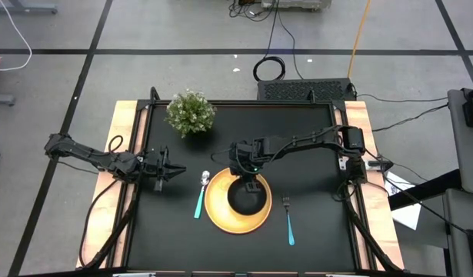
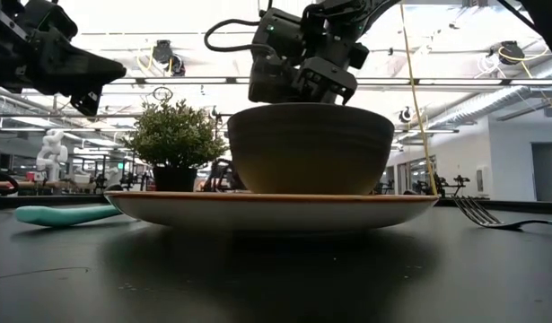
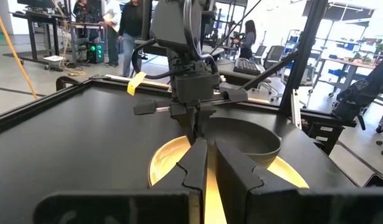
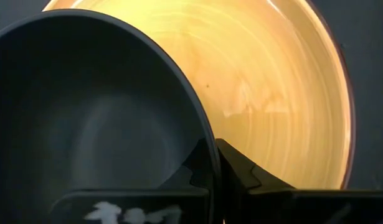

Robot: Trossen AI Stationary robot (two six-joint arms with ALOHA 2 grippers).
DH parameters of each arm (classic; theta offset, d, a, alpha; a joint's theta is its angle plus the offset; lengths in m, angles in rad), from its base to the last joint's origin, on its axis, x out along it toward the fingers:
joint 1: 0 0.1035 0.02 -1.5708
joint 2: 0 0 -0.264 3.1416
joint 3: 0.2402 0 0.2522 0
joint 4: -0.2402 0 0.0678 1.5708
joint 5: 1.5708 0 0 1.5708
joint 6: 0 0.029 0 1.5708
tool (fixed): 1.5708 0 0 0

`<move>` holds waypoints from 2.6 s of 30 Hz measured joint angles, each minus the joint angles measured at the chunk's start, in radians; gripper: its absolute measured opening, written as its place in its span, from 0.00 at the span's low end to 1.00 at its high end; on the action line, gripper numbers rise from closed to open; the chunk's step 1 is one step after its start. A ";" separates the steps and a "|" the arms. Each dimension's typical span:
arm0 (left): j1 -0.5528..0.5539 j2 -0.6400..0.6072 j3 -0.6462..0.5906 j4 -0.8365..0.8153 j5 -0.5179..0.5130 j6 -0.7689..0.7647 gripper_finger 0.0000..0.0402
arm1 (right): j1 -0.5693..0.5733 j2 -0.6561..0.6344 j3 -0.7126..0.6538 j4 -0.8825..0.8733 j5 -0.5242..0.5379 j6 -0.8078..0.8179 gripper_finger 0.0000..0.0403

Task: Set table place
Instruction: Put the black bowl on the yellow plate

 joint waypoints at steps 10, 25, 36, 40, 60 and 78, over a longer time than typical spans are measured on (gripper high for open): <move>0.000 0.000 0.000 -0.003 0.000 0.000 0.08 | 0.017 0.000 0.000 -0.030 0.047 -0.001 0.00; 0.000 0.000 0.000 -0.003 0.000 0.000 0.08 | 0.045 0.001 -0.001 0.044 0.048 0.014 0.00; 0.000 0.000 0.000 -0.004 0.000 -0.003 0.08 | 0.046 0.002 -0.001 0.021 0.048 0.018 0.03; 0.000 0.000 0.000 -0.007 0.000 -0.003 0.08 | 0.046 0.002 -0.002 -0.011 0.048 0.023 0.03; 0.000 0.000 0.000 -0.008 0.000 -0.004 0.08 | 0.029 0.001 -0.001 -0.040 0.125 0.011 0.03; 0.000 0.000 0.000 -0.008 0.000 -0.004 0.08 | 0.039 0.001 -0.002 -0.041 0.134 0.002 0.11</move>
